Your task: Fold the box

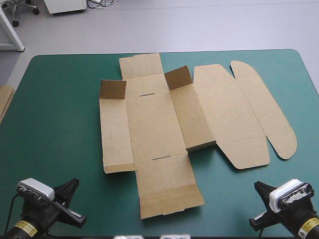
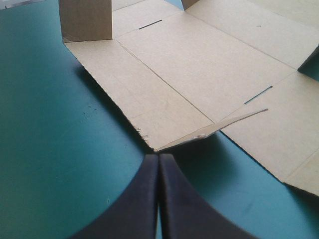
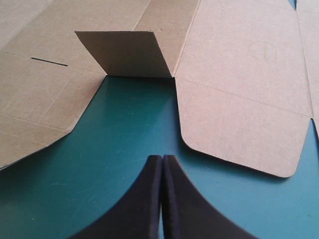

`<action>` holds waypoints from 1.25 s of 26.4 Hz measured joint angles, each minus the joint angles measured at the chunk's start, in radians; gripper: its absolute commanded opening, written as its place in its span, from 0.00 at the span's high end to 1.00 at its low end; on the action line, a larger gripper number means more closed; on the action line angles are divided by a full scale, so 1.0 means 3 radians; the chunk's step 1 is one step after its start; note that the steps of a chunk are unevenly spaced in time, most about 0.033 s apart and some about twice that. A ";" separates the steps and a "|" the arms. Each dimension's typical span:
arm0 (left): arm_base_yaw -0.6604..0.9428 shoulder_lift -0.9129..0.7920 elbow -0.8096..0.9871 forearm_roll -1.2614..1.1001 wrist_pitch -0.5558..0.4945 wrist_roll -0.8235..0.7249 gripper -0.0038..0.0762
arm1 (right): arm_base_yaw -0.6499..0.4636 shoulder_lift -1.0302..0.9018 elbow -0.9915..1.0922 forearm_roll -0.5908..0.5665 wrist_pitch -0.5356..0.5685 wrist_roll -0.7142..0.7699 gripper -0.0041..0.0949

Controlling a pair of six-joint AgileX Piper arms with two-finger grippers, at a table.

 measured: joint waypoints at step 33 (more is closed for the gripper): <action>0.0000 0.0469 -0.0548 -0.0036 0.0069 -0.0076 0.96 | 0.0000 0.0376 -0.0335 -0.0339 0.0247 0.0370 0.98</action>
